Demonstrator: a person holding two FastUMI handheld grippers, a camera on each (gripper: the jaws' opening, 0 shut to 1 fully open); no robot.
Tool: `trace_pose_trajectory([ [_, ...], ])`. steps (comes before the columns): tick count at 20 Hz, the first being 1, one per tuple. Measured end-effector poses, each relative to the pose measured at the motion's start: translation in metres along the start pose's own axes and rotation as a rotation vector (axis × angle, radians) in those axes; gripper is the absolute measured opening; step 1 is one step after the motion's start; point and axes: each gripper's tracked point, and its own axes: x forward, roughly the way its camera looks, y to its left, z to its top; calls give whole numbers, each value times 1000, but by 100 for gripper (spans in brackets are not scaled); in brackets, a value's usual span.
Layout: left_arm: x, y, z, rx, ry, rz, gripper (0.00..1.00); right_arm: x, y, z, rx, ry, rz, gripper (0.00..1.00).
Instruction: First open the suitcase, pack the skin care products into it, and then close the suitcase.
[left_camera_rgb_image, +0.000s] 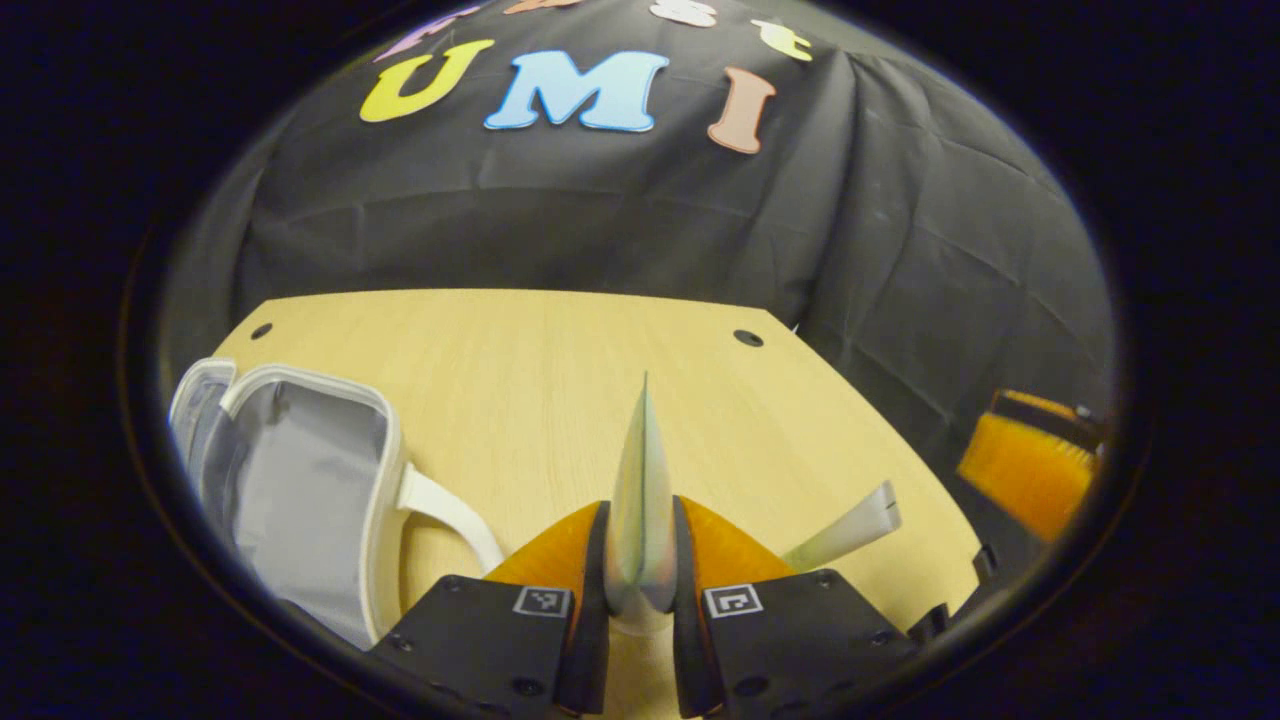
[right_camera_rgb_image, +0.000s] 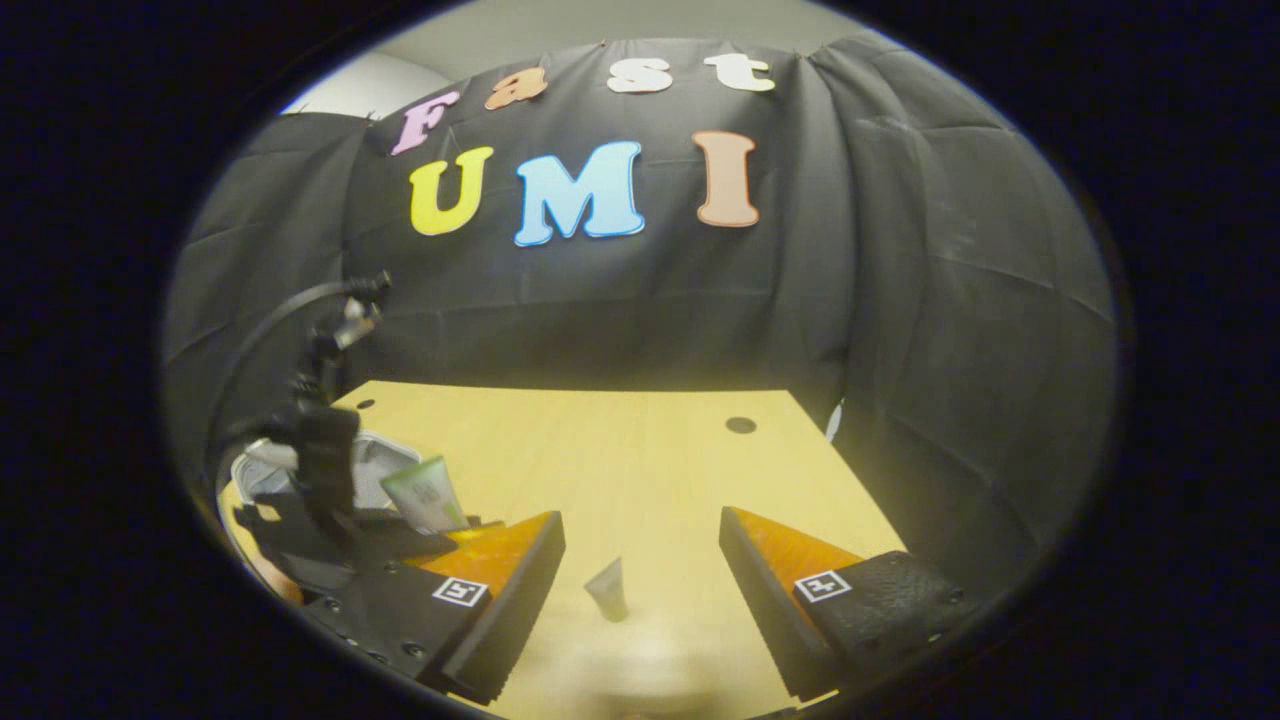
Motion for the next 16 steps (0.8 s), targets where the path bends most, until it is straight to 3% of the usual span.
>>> trace_pose_trajectory([
  [4, -59, 23, 42, -29, -15, 34, 34, 32, 12, -43, 13, 97, 50, 94],
  [7, -95, 61, 59, -65, -19, 99, 36, 50, 14, -72, 29, 172, 70, 87],
  [11, -123, 124, 61, -96, 10, 184, 36, 60, 8, -87, 15, 213, 47, 61],
  [14, -136, 166, 51, -127, 55, 215, 34, 61, 8, -89, 81, 238, -5, 22],
  [16, -140, 196, 39, -141, 107, 232, 34, 55, 18, -85, 136, 252, -20, 17],
])
